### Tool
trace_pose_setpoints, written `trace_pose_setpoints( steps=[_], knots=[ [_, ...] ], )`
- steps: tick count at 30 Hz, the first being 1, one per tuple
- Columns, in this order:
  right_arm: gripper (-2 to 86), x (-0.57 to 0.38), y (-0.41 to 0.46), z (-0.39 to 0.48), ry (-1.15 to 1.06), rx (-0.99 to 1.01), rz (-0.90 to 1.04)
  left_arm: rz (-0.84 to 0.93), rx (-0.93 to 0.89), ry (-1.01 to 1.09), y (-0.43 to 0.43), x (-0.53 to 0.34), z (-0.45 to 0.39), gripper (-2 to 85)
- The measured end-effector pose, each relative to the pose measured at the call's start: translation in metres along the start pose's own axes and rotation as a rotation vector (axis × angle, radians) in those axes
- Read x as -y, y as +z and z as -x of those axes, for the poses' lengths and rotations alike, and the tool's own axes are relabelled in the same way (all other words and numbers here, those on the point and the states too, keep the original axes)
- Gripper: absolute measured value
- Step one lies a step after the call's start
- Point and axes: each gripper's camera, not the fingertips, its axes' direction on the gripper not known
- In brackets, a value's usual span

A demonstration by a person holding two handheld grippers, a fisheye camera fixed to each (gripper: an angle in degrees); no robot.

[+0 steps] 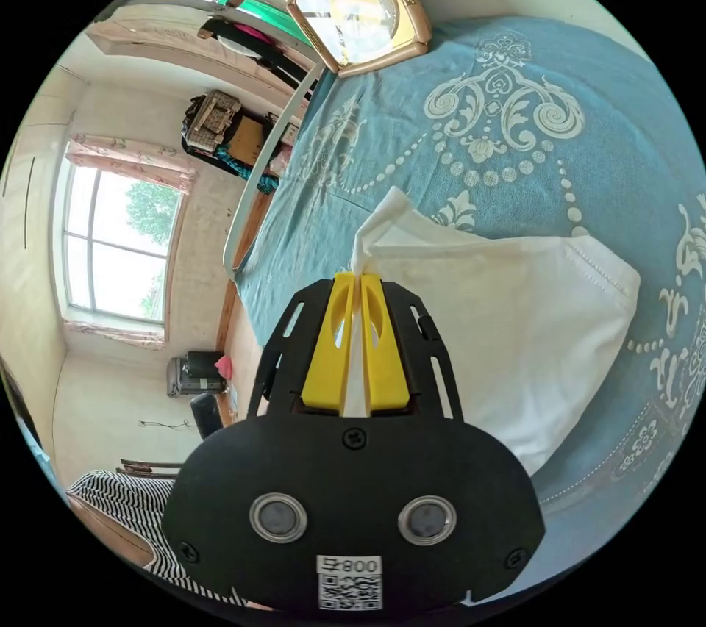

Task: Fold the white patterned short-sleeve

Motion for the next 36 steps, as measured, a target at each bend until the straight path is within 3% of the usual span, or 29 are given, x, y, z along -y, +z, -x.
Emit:
trace_pose_setpoints(
  steps=[14,19,26,33,36],
  knots=[
    [1.9,0.018,0.017,0.109,-0.044,-0.019,0.051,0.027,-0.045,-0.085,0.028,-0.054,0.114,1.9],
    [1.4,0.006,-0.005,0.16,-0.119,-0.009,0.0,0.0,-0.008,-0.081,0.019,-0.077,0.133,1.3],
    [0.6,-0.005,0.022,0.203,-0.076,-0.112,0.127,-0.028,0.065,0.028,0.03,-0.077,0.132,0.3],
    [3.7,-0.107,-0.054,0.295,-0.227,-0.171,0.047,0.011,0.118,0.068,0.039,-0.078,0.134,0.2],
    [5.5,-0.181,-0.068,0.336,-0.27,-0.295,0.073,0.007,0.111,0.09,0.037,-0.079,0.13,0.2]
  ],
)
